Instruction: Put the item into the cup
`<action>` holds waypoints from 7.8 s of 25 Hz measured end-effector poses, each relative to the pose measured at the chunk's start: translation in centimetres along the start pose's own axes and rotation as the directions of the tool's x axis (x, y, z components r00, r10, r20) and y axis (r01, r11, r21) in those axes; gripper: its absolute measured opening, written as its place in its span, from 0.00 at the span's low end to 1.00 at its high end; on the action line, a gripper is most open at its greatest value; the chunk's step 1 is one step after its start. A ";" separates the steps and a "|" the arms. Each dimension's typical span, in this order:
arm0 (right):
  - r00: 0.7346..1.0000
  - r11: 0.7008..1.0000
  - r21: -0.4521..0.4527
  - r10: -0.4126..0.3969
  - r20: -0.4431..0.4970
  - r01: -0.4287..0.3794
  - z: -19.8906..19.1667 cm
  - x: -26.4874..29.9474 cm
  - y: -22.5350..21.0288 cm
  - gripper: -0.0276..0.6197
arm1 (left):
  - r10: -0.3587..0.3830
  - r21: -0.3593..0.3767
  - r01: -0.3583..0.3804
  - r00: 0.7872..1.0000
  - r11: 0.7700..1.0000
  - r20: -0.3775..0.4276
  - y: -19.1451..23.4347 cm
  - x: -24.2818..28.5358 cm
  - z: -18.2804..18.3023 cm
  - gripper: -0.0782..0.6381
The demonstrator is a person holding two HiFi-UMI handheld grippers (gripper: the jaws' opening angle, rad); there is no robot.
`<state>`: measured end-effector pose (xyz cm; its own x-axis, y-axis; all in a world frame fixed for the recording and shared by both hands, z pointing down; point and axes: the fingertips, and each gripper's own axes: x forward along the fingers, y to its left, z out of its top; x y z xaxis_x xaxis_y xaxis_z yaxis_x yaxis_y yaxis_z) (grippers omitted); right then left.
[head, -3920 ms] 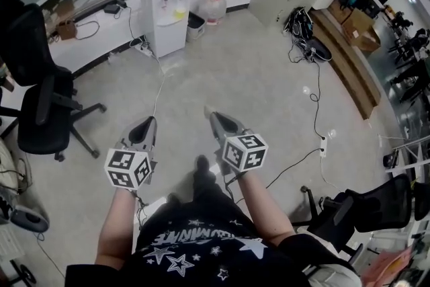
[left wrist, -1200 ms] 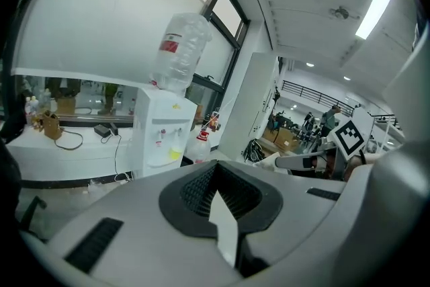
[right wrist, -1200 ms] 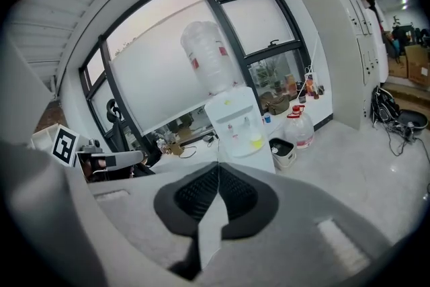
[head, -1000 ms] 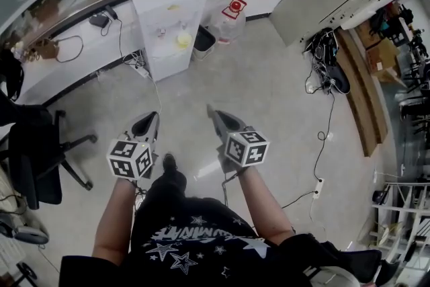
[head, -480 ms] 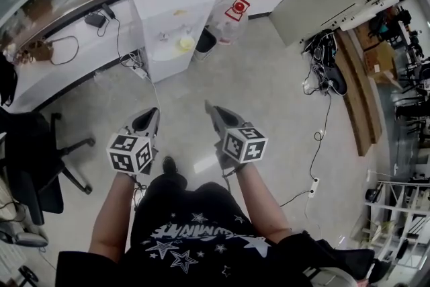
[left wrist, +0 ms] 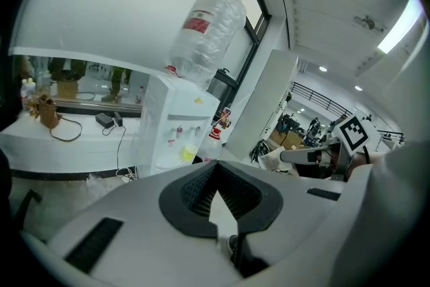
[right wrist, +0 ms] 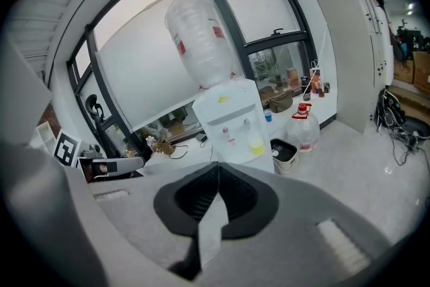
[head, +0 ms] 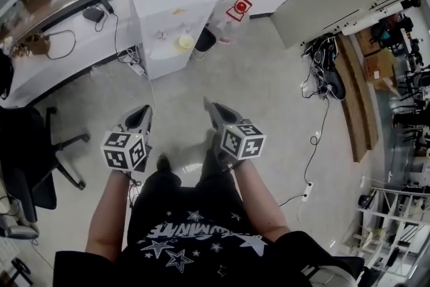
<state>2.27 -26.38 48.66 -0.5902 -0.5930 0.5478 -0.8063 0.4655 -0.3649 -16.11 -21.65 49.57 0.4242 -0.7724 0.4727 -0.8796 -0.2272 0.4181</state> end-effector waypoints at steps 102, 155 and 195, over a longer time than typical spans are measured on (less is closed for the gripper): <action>0.947 0.919 -0.338 0.097 -0.306 -0.203 0.7 46.1 -19.3 0.05 | 0.363 -0.288 -0.336 0.931 0.897 0.044 20.3 30.1 -4.8 0.12; 0.935 0.863 -0.367 0.289 -0.204 -0.347 9.4 18.7 -17.2 0.04 | 0.405 -0.187 -0.377 0.902 0.907 0.150 -5.3 20.9 5.1 0.12; 0.992 0.986 -0.164 0.062 0.112 -0.043 4.9 -0.8 1.9 0.04 | 0.082 0.066 -0.094 0.984 0.993 0.161 -5.2 -5.4 1.4 0.12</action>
<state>1.03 -28.26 43.88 -0.6396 -0.6329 0.4364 -0.7630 0.5920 -0.2597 -14.10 -17.14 43.70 0.3103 -0.8739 0.3743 -0.9277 -0.1922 0.3201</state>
